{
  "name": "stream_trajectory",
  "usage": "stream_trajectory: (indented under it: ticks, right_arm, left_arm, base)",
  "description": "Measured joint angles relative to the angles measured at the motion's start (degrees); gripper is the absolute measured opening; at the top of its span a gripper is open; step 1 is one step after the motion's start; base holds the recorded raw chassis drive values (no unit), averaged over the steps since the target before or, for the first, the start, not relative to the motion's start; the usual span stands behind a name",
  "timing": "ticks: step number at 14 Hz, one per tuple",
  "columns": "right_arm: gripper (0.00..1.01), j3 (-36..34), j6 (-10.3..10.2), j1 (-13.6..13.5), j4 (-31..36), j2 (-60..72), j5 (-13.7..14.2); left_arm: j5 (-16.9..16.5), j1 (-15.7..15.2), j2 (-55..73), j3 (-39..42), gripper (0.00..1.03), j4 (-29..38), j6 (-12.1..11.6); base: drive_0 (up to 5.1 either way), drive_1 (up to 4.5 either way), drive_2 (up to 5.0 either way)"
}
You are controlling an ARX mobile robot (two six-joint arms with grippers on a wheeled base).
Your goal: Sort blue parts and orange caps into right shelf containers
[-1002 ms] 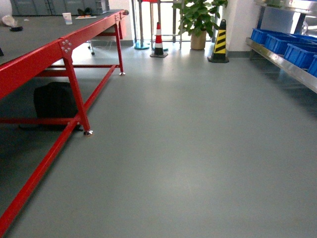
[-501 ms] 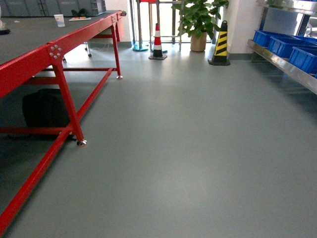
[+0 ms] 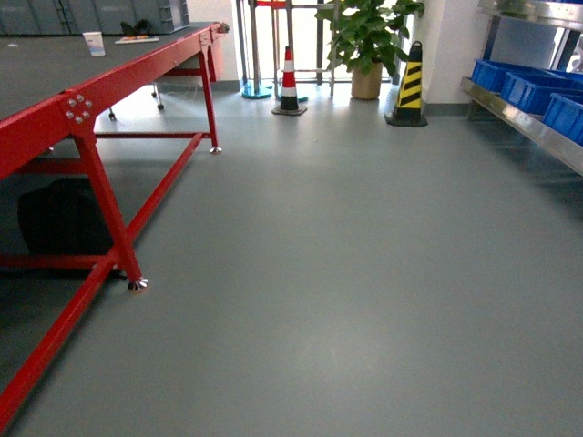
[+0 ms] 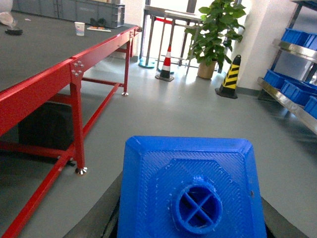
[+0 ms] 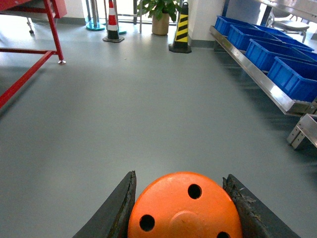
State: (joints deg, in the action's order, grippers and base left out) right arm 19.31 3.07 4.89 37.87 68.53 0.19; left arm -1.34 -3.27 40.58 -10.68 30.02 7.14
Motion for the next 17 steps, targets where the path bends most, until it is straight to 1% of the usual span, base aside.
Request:
stream_trajectory:
  ticks: [17]
  right_arm:
    - [0.44,0.00,0.00,0.00,0.02,0.00,0.00]
  left_arm:
    - [0.02,0.00,-0.07,0.00,0.44,-0.09,0.00]
  base:
    - [0.0,4.07,-4.0]
